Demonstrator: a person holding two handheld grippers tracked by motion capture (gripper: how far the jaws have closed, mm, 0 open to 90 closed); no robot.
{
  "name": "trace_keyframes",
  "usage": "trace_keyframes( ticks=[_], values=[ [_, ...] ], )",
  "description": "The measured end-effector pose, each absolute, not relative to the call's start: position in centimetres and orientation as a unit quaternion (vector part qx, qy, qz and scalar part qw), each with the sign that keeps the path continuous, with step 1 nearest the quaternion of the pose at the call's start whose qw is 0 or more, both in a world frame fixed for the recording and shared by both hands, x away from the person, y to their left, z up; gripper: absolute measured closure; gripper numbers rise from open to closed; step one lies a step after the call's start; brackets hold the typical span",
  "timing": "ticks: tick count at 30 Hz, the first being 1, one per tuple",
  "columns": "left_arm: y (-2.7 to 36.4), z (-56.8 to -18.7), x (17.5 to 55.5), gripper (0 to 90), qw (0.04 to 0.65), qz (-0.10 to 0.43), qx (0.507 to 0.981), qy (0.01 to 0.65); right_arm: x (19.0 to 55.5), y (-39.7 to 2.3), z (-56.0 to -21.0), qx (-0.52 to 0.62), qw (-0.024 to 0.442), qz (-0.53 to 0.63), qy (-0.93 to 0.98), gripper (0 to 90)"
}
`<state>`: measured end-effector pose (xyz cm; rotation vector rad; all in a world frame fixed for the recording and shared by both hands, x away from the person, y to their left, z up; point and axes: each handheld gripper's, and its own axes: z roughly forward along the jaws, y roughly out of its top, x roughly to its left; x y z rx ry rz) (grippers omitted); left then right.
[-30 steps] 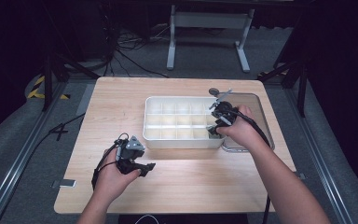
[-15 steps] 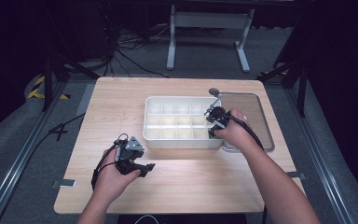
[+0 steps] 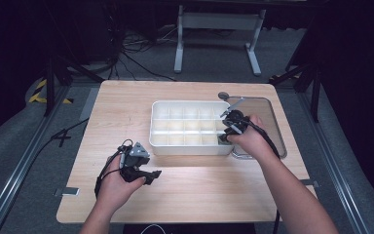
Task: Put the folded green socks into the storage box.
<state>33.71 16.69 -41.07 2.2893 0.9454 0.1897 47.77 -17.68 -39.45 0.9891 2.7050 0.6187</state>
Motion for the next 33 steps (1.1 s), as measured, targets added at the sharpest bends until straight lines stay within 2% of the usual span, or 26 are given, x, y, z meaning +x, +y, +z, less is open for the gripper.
trace_keyframes(
  ticks=[4, 9, 20, 33],
  values=[
    [16.7, -41.1, 33.7, 35.8, 0.324, 0.074, 0.874, 0.354, 47.0, -18.8, -37.7, 0.331, 0.116, 0.262, 0.899, 54.0],
    [16.7, -41.0, 33.6, 35.4, 0.324, 0.072, 0.876, 0.35, 45.9, -19.5, -36.6, 0.316, 0.117, 0.302, 0.892, 48.6],
    [17.5, -39.8, 33.3, 34.8, 0.338, 0.077, 0.87, 0.35, 41.8, -20.4, -34.3, 0.281, 0.102, 0.362, 0.883, 46.0],
    [19.2, -38.5, 32.9, 34.0, 0.34, 0.076, 0.877, 0.33, 37.6, -21.4, -34.2, 0.26, 0.081, 0.404, 0.873, 44.3]
  ],
)
